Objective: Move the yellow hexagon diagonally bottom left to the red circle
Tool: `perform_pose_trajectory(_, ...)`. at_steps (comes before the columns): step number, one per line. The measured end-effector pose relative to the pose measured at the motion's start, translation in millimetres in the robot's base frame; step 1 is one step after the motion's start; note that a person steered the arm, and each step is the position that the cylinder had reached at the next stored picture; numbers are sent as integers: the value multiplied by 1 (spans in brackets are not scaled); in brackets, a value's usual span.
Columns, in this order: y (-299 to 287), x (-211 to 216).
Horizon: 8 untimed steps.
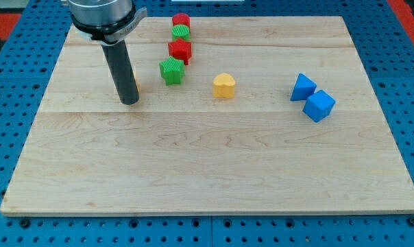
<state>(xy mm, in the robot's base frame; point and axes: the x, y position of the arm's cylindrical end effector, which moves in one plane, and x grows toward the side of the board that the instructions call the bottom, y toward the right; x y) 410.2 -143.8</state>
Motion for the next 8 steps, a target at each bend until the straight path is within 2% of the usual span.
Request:
perform_pose_trajectory(1,-46,-9)
perform_pose_trajectory(2,-62,-6)
perform_pose_trajectory(3,-28,16)
perform_pose_trajectory(5,20,-2)
perform_pose_trajectory(7,11,-38)
perform_pose_trajectory(8,-27,-46)
